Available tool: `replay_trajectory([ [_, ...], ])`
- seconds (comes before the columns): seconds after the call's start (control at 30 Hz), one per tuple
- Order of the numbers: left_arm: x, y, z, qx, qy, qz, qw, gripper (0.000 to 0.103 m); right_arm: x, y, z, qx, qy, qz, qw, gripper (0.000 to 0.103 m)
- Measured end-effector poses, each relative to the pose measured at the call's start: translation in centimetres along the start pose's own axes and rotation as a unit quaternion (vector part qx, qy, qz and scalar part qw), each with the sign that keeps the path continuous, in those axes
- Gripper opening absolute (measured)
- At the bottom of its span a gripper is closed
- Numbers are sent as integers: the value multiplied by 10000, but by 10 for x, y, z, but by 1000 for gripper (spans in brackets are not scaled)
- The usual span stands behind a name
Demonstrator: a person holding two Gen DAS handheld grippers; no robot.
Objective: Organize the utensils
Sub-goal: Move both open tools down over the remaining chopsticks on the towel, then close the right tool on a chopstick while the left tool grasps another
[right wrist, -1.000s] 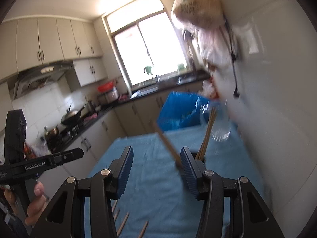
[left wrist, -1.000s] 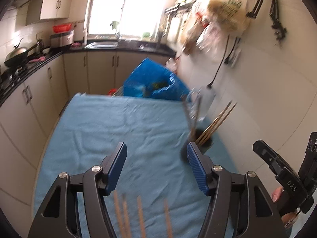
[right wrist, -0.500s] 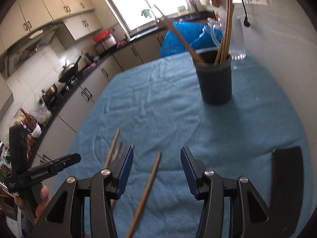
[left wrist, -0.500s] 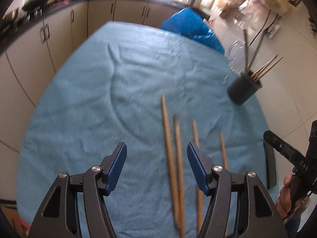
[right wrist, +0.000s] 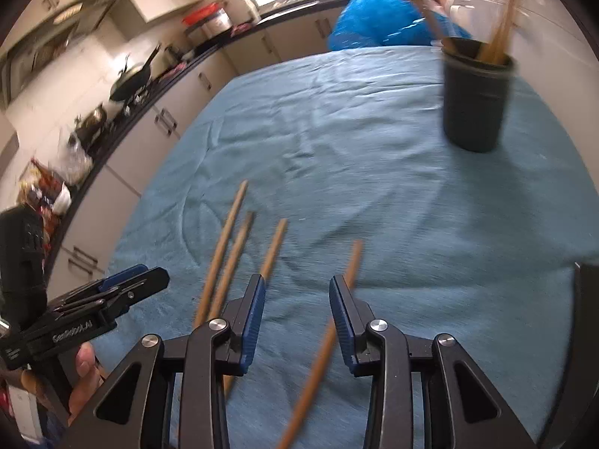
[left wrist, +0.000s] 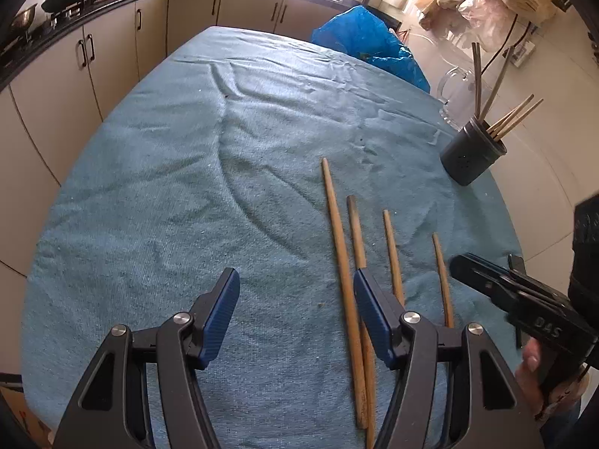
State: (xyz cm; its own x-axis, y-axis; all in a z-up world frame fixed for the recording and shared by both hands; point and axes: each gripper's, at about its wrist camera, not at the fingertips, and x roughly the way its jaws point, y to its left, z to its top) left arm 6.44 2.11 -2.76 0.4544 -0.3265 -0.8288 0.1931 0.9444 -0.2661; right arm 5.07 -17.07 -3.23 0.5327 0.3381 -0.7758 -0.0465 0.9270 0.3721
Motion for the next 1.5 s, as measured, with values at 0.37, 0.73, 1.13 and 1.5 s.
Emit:
replay_trajectory([
  [0.37,-2,19,8,-158,1,138,9998,62,66,41,14,-617,663,-918,9916,13],
  [0.73,41,-14,58,209,556,240,9979,62,47,-9,25,436,415,-152,9981,8],
  [1.13,99,-50,93,290,1070,1008,9887,31,12,-10,28,442,18,249,9987,8],
  [1.5,70,-40,81,341,538,945,9935,5,-15,-11,29,343,-311,383,9982,8],
])
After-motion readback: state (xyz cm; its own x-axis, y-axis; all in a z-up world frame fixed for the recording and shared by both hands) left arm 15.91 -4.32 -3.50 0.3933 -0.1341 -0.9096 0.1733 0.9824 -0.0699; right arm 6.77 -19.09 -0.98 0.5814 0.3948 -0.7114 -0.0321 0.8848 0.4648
